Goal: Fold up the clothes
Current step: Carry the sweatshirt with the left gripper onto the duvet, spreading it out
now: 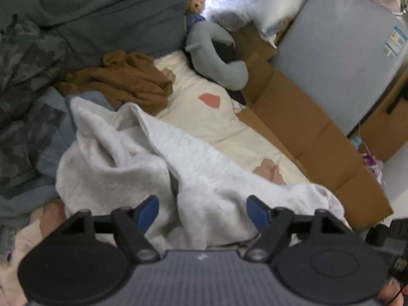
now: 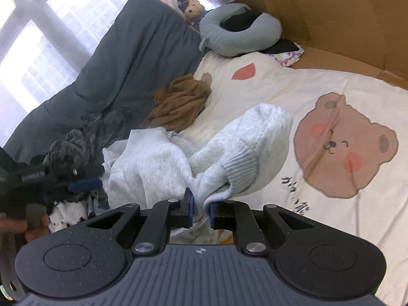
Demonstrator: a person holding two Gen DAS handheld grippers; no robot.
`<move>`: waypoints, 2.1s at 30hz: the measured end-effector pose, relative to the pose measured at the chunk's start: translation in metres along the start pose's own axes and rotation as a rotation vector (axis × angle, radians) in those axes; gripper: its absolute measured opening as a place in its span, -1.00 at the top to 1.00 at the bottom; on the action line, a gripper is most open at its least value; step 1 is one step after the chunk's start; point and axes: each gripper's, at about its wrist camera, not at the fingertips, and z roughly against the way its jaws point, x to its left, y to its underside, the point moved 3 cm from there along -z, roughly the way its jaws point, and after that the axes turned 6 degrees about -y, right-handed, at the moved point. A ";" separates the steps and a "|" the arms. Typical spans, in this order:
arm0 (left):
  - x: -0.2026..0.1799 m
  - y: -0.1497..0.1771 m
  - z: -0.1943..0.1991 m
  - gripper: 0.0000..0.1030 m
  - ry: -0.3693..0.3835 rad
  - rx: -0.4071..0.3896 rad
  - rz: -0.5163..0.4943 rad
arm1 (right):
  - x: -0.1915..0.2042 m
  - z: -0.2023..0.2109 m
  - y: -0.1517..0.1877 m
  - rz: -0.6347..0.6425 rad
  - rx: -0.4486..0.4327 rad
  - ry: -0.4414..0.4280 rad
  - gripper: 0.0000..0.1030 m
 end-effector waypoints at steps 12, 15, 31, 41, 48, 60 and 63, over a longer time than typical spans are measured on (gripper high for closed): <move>-0.040 0.009 -0.059 0.52 0.169 0.084 -0.104 | -0.032 0.005 -0.006 -0.065 0.001 0.039 0.78; -0.043 0.005 -0.063 0.82 0.182 0.081 -0.081 | -0.037 0.001 -0.003 -0.087 0.013 0.047 0.75; -0.069 -0.079 -0.066 0.85 0.195 0.001 -0.251 | -0.040 -0.017 0.019 -0.102 0.096 0.072 0.33; -0.052 -0.109 -0.067 0.86 0.139 -0.056 -0.327 | -0.019 -0.038 0.046 -0.125 0.186 -0.003 0.07; -0.036 -0.120 -0.066 0.86 0.097 -0.098 -0.330 | -0.005 -0.060 0.061 -0.152 0.255 -0.063 -0.26; -0.003 -0.141 -0.078 0.86 0.017 -0.143 -0.293 | 0.011 -0.116 0.068 -0.096 0.236 -0.074 -0.42; 0.007 -0.145 -0.082 0.86 -0.010 -0.147 -0.281 | 0.012 -0.121 0.063 -0.104 0.193 -0.055 -0.41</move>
